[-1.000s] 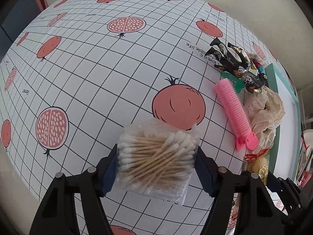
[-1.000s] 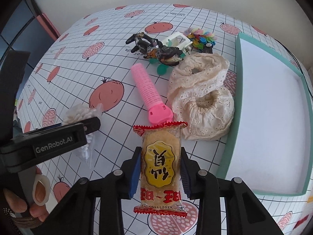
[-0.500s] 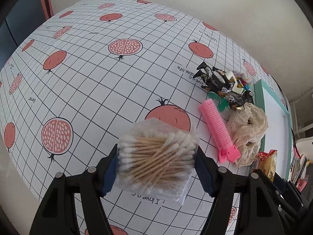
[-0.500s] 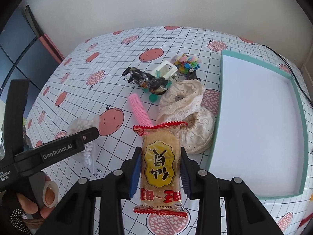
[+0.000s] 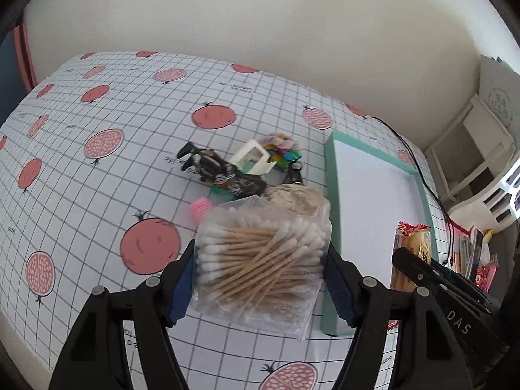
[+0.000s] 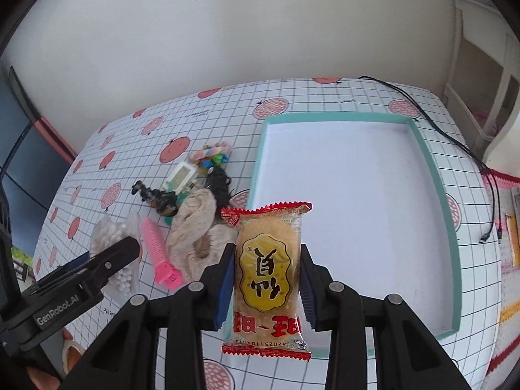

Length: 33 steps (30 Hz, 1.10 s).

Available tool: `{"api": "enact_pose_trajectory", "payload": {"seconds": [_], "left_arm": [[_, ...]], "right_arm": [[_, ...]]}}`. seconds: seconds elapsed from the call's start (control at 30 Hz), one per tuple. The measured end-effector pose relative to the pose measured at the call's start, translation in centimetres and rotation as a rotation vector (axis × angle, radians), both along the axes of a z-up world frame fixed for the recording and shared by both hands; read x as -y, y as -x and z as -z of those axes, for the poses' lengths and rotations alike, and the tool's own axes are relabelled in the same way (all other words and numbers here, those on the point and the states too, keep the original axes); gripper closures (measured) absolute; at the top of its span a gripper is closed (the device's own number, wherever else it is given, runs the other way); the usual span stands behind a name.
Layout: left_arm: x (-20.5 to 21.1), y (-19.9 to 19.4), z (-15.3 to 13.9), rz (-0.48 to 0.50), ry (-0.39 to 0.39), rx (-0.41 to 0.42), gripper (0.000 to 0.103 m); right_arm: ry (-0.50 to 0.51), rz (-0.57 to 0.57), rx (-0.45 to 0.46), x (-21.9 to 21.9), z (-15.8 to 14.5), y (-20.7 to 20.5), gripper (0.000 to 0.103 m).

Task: Organize objects
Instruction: 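Carry the swab bag with the left tool while the right tool carries the snack packet into the tray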

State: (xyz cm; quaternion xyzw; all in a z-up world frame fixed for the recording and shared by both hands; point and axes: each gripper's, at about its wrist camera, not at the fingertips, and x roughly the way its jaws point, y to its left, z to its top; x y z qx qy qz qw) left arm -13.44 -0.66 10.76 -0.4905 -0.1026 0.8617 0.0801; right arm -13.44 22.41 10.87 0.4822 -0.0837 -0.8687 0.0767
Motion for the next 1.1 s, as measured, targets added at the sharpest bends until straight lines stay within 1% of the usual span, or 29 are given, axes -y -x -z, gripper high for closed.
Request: {"api": "enact_pose_trajectory", "payload": {"seconds": [0.13,0.27,0.47,0.57,0.77,0.93,1.1], "left_arm": [[-2.8,0.8,-0.5,0.049,-0.016,-0.023,0.031],[-5.3,2.1,-0.7,0.089,-0.012,-0.040,0.031],[-8.7,3.9,-0.8,0.152,0.006,-0.058,0.031],[-10.3,5.1,-0.5,0.176,0.023,-0.057,0.031],[-12.9,7.8,0.7,0.207,0.031,-0.038,0.031],[-14.5,9.6,1.5,0.215,0.057,-0.033,0.031],[-15.7,11.2,2.5,0.223,0.078,-0.026,0.031]], "right_arm": [[-0.003,0.069,-0.021,-3.1,-0.4,0.9,0.065],[-0.005,0.121,-0.028,-5.4,-0.5,1.8,0.065],[-0.035,0.155,-0.030,-7.8,-0.1,3.8,0.065],[-0.045,0.156,-0.025,-8.5,0.4,5.0,0.065],[-0.065,0.146,-0.016,-9.2,1.8,7.5,0.065],[-0.052,0.143,-0.005,-9.9,2.8,9.4,0.065],[-0.065,0.131,0.000,-10.0,3.5,11.2,0.065]]}}
